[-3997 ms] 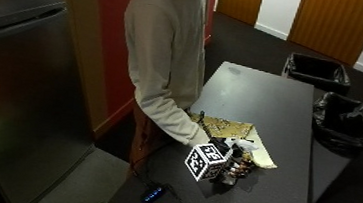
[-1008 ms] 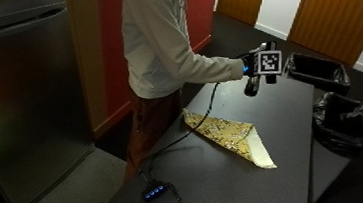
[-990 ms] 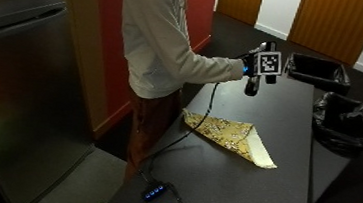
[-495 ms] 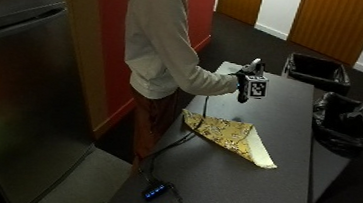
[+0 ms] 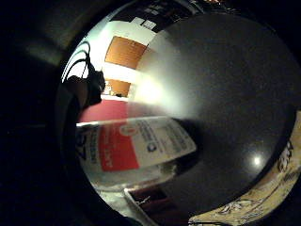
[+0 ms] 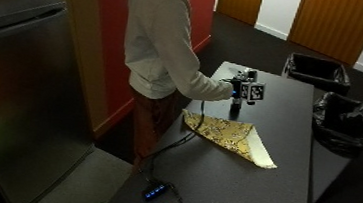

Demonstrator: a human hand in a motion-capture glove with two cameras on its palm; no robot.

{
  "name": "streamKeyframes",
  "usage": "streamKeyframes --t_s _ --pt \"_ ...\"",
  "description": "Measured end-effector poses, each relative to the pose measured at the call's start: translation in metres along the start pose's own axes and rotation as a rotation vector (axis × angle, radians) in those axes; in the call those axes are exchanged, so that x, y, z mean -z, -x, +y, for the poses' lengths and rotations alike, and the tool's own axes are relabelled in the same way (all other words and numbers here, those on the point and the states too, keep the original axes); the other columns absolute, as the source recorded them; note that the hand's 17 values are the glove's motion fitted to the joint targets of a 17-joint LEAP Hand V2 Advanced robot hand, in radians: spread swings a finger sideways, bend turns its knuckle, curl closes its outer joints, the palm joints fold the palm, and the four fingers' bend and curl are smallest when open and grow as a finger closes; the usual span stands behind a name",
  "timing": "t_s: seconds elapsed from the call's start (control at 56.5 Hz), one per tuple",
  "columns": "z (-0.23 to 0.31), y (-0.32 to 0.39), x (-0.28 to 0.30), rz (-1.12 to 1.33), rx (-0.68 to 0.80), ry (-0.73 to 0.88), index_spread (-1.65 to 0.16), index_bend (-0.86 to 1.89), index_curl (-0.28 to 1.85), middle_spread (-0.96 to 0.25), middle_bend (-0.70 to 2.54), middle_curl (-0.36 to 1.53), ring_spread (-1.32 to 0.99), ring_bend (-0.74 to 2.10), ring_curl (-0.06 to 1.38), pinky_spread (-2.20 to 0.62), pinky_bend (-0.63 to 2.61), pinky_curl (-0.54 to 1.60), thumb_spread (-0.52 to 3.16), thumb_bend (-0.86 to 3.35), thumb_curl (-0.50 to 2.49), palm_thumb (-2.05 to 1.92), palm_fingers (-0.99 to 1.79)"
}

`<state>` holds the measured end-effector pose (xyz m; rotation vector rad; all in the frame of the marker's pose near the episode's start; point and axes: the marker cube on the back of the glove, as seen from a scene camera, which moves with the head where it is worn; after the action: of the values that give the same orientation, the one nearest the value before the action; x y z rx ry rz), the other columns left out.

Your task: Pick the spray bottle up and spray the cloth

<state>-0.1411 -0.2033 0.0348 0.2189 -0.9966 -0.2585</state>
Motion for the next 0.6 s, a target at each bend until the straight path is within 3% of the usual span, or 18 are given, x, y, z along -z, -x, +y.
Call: streamKeyframes --t_s 0.035,0.159,0.301,0.424,0.601 --pt "0.012 0.005 -0.004 -0.021 0.011 0.095 -0.19 0.14 0.48 -0.12 0.36 0.44 -0.17 0.45 0.39 -0.14 0.34 0.38 0.46 -0.03 0.80 0.91 1.13" --pt "0.028 0.000 0.017 0.029 -0.008 0.191 -0.27 0.09 0.41 -0.12 0.29 0.42 -0.17 0.41 0.39 -0.09 0.32 0.38 0.71 -0.07 0.70 0.76 0.89" --pt "0.036 -0.014 0.031 0.106 -0.077 0.348 -0.36 0.03 0.31 -0.10 0.14 0.38 -0.12 0.33 0.37 -0.01 0.39 0.40 0.81 -0.09 0.55 0.51 0.38" --pt "0.042 -0.020 0.049 0.186 -0.107 0.392 -0.41 0.08 0.25 -0.06 0.16 0.34 -0.07 0.30 0.34 0.05 0.47 0.40 0.82 -0.06 0.48 0.44 0.16" --pt "0.049 -0.020 0.071 0.205 -0.115 0.350 -0.43 0.11 0.22 -0.04 0.17 0.32 -0.04 0.33 0.32 0.08 0.52 0.39 0.82 -0.04 0.43 0.42 0.09"
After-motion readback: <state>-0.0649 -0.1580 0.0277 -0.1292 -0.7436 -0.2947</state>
